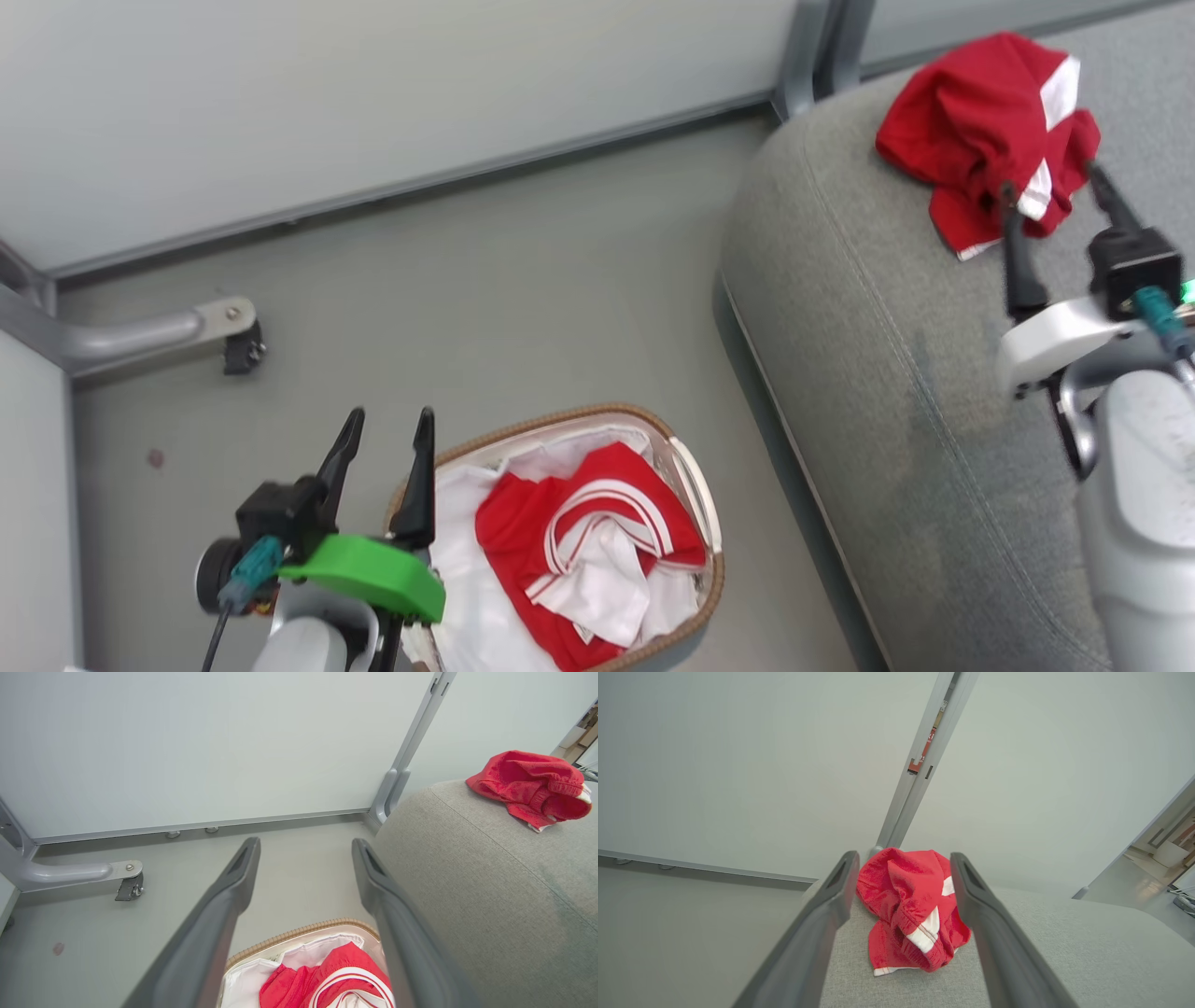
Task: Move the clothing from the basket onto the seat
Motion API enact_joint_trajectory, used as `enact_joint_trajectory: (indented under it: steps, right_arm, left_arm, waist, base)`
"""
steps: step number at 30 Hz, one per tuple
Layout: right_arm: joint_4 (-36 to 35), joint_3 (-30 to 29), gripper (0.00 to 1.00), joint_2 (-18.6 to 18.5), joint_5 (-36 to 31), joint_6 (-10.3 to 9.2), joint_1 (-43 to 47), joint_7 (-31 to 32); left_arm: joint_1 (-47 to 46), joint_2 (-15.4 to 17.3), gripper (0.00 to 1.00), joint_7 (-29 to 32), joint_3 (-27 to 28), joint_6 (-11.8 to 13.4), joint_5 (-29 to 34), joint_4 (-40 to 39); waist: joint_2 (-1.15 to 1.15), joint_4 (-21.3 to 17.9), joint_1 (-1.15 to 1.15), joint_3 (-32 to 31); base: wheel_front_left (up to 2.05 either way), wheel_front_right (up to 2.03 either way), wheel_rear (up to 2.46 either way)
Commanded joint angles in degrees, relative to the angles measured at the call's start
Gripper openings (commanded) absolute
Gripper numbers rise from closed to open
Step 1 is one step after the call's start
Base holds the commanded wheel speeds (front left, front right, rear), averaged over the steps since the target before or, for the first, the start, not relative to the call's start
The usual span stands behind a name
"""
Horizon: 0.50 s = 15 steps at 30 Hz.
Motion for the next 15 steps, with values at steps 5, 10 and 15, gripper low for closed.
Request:
enact_joint_trajectory:
  steps: [5,10,15]
  right_arm:
    - [-2.2,2.4,1.0,3.0,2.5,-0.08,4.9,0.0]
    - [-4.3,3.5,1.0,5.7,4.7,-0.08,10.2,0.0]
    - [-5.0,4.8,1.0,6.6,7.0,-0.08,15.0,0.0]
  left_arm:
    - [4.7,-0.8,1.0,-0.2,4.1,-0.2,0.9,-0.4]
    - [7.5,-1.5,1.0,-0.2,6.8,-0.2,1.3,-0.7]
    - [9.1,-1.8,1.0,-0.2,7.9,-0.2,1.6,-0.8]
  waist:
    - [0.0,4.7,0.0,-7.6]
    - [0.0,6.2,0.0,-9.2]
    - [0.0,7.5,0.0,-9.8]
  base:
    - [0.0,0.0,0.0]
    - [0.0,0.0,0.0]
    - [0.0,0.0,0.0]
